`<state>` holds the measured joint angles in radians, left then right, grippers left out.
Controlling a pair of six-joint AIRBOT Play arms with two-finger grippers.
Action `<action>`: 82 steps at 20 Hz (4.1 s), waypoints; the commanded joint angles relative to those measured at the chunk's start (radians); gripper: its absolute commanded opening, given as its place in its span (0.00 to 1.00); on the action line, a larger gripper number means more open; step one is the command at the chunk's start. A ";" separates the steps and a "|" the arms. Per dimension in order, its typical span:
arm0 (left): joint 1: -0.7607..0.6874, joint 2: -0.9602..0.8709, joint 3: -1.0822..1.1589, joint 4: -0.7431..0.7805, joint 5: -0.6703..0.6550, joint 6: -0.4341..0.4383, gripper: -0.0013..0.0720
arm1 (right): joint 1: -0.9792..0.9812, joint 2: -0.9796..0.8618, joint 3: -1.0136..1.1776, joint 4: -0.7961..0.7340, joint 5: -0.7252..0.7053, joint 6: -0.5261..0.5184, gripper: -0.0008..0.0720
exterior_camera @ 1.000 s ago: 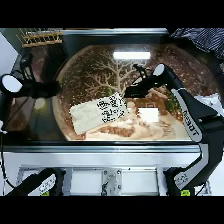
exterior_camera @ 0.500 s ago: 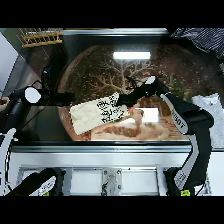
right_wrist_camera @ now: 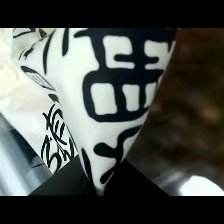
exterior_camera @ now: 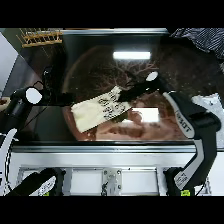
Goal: Fold the clothes and pants, and hang the long-sleeved shirts on hangers.
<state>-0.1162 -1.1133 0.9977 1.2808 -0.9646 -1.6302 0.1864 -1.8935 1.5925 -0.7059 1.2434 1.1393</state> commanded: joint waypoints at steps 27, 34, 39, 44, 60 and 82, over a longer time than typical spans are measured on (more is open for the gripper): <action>-0.002 0.000 -0.001 0.000 -0.003 -0.038 0.02 | -0.983 0.590 -0.002 -0.634 0.011 0.473 0.03; -0.002 0.000 -0.001 0.000 -0.003 -0.038 0.02 | -0.983 0.591 -0.125 -0.908 0.133 0.475 0.03; -0.002 0.000 -0.001 -0.001 -0.003 -0.038 0.02 | -0.985 0.590 -0.259 -1.070 0.138 0.517 0.03; -0.002 0.000 -0.001 -0.001 -0.003 -0.038 0.02 | -1.010 0.587 -0.332 -1.109 0.105 0.530 0.03; -0.048 0.000 -0.002 0.003 0.011 -0.038 0.02 | -0.716 0.888 -0.333 -0.417 -0.183 0.220 1.00; -0.096 0.000 -0.001 0.003 0.016 -0.038 0.02 | -0.169 0.916 -0.333 -0.337 -0.181 0.207 0.04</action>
<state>-0.2115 -1.1133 0.9966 1.2831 -0.9493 -1.6695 0.0151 -0.9764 1.2602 -1.0431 1.0618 1.3457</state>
